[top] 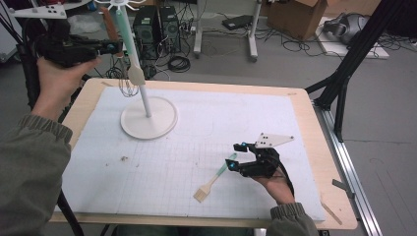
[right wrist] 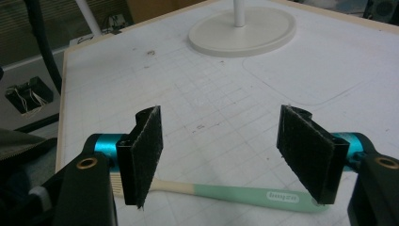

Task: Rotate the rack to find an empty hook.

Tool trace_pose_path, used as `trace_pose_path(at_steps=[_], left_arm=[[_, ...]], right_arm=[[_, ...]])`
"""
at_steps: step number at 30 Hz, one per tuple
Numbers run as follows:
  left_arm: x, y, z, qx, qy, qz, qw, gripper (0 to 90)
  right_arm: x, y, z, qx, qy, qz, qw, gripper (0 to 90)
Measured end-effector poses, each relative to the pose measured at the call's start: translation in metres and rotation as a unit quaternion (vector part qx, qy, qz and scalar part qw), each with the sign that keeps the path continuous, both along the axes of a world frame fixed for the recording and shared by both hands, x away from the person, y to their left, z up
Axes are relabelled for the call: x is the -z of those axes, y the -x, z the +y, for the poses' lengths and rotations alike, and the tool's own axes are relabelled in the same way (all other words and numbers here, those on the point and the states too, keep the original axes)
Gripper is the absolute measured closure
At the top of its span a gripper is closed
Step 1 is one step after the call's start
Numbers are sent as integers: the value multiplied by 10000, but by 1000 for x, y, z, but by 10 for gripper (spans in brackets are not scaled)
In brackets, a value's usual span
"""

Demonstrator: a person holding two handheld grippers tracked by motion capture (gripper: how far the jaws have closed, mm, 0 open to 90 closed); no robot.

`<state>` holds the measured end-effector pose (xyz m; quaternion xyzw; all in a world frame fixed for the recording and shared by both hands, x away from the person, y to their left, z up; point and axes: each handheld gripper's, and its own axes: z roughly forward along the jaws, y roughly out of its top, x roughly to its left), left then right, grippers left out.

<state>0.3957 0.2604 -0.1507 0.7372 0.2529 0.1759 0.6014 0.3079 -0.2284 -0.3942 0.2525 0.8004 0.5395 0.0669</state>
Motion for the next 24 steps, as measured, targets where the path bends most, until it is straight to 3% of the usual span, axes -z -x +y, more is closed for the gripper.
trace_pose_path(at_steps=[9,24], left_arm=[[-13,-6,-11,-17,64,-54,10000,895],[-35,-16,-28,-275,181,-98,9994,895]], right_arm=[[0,0,-1,0,-7,-4,10000,310],[0,1,-1,-37,-22,-28,10000,310]])
